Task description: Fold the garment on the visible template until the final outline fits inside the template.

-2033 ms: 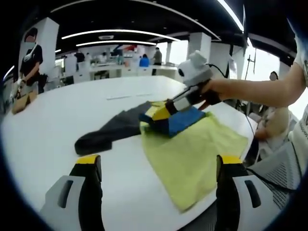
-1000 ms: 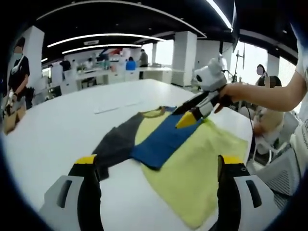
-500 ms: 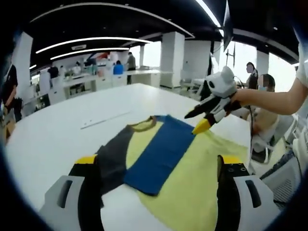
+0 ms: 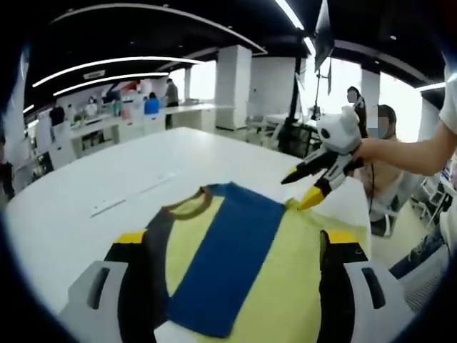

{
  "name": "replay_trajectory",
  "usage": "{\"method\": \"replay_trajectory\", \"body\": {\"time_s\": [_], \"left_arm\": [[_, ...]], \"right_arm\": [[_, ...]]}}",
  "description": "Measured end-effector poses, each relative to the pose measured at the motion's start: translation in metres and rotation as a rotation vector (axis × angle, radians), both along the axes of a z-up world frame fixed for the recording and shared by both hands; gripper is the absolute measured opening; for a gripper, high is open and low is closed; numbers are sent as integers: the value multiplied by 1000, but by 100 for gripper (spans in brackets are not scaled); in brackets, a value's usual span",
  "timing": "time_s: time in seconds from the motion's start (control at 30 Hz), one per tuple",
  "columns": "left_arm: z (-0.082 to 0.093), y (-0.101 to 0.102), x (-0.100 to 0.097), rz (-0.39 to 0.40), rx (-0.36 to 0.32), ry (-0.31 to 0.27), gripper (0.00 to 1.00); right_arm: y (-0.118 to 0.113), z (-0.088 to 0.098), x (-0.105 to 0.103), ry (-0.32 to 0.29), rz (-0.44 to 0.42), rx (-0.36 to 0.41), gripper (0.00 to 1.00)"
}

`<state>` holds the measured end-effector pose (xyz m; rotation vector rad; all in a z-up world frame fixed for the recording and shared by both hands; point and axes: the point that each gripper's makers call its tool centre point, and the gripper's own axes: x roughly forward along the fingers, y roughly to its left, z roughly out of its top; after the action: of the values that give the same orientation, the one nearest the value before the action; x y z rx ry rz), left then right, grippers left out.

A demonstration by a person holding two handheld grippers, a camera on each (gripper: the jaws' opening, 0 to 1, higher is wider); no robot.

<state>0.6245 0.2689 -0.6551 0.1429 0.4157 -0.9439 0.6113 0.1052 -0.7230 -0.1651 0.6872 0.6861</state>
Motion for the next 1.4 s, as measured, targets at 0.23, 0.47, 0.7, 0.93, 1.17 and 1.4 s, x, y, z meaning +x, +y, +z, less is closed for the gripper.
{"method": "replay_trajectory", "body": {"time_s": [0.23, 0.47, 0.7, 0.93, 1.17, 1.4], "left_arm": [[0, -32, 19, -53, -11, 2, 91], [-5, -57, 41, -70, -29, 6, 89], [-11, -88, 57, -101, -55, 9, 86], [-28, -113, 70, -148, -30, 32, 84], [-41, -139, 90, -180, -10, 46, 80], [-58, -161, 109, -198, 12, 60, 72]], "right_arm": [[-12, -10, -1, 6, 1, -10, 47], [-20, -15, -2, -10, 3, -12, 40], [-28, -23, -1, -33, 12, -44, 35], [-30, -31, 1, -33, 15, -36, 31], [-30, -35, 4, -27, -2, 2, 29], [-28, -40, 5, -19, 10, 4, 24]]}}
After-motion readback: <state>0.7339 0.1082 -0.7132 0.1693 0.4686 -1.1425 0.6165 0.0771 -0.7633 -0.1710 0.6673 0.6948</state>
